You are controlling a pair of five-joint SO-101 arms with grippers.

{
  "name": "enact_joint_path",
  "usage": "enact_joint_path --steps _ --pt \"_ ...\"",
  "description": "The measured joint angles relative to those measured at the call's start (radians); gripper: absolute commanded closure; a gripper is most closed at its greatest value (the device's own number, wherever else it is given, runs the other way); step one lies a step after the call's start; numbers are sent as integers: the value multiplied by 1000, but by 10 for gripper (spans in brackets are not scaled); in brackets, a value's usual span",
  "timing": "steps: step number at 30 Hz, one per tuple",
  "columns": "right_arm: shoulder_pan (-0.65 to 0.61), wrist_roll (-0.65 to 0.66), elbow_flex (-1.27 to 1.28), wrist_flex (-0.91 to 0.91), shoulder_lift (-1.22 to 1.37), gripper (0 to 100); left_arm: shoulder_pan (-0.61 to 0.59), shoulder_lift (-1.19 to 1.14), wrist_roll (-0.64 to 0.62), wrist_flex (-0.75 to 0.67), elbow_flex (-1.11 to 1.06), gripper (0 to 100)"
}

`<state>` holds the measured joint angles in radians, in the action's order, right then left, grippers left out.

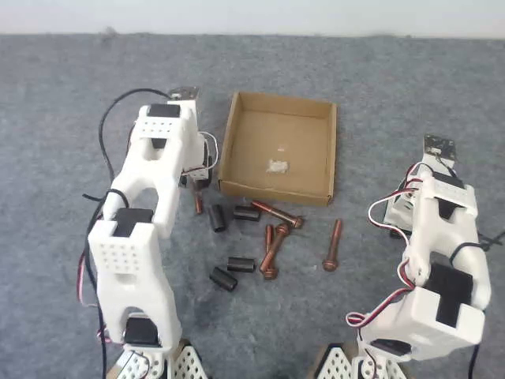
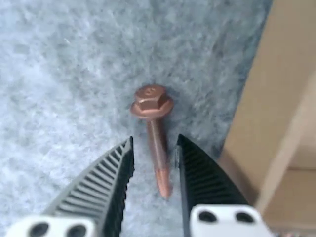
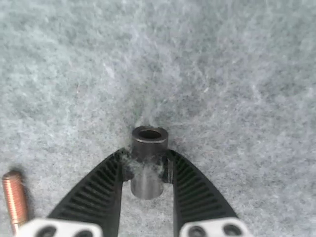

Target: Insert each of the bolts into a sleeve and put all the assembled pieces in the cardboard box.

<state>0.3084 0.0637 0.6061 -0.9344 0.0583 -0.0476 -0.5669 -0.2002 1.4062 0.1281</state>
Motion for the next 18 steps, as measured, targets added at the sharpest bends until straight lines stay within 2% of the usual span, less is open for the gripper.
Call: enact_joint_path --steps 10,15,18 --pt "0 0 0 0 0 992 2 -35 -215 -121 -11 885" --pt "0 0 0 0 0 992 8 -35 -221 -124 -11 983" --pt "0 0 0 0 0 992 9 -35 -216 -135 -11 989"
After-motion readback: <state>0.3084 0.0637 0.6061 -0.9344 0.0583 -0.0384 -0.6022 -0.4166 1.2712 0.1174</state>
